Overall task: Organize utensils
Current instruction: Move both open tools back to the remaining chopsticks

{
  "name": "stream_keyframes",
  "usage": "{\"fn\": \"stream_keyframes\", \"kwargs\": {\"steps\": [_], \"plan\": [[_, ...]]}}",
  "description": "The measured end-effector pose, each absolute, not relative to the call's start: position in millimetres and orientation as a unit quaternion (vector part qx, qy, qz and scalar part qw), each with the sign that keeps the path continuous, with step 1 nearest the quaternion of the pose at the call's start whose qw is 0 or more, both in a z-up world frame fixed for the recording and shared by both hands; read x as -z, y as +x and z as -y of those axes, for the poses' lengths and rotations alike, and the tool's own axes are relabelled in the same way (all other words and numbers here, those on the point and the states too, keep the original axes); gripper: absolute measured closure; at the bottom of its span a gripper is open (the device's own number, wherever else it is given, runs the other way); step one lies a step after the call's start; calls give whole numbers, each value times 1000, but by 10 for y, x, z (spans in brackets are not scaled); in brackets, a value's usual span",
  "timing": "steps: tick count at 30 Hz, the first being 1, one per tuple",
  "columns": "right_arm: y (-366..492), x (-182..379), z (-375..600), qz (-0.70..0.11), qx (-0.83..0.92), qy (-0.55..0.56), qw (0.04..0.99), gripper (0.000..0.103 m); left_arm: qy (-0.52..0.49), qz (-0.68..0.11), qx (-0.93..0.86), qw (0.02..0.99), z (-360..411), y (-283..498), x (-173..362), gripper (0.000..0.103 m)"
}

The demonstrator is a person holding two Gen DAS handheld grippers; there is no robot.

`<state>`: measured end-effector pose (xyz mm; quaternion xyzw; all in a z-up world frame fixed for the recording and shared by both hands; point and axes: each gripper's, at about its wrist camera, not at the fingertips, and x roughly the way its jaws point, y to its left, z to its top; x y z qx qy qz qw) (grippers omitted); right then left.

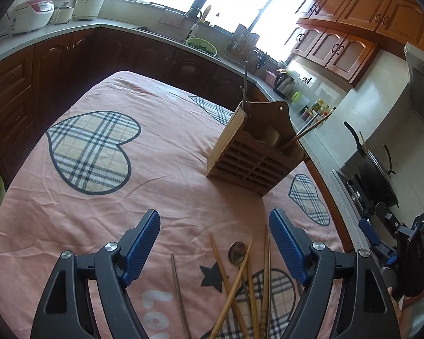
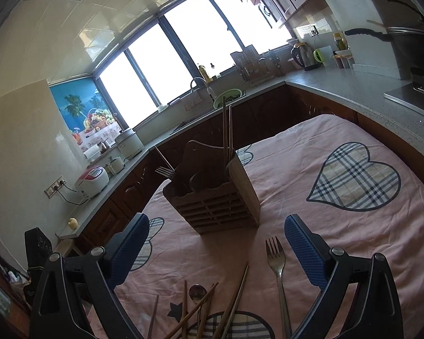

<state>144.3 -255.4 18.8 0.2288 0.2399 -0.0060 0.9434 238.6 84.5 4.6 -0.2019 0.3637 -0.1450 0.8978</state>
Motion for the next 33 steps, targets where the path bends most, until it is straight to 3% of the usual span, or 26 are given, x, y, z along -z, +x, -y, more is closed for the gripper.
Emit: {"fn": "stream_keyframes", "kwargs": {"steps": [13,29,33], "plan": [[1079,-4,2344,-272,0,210,939,5,-163,-385,148,896,-769,1931,-38,24],[1124,186,2284,-303,0,202,931,6,-98,-413,162,891,-408,2109,50,25],[1227,281,2304,-324,-1,204,924,15,-68,-429,172,884,-229,2230,93,25]]}}
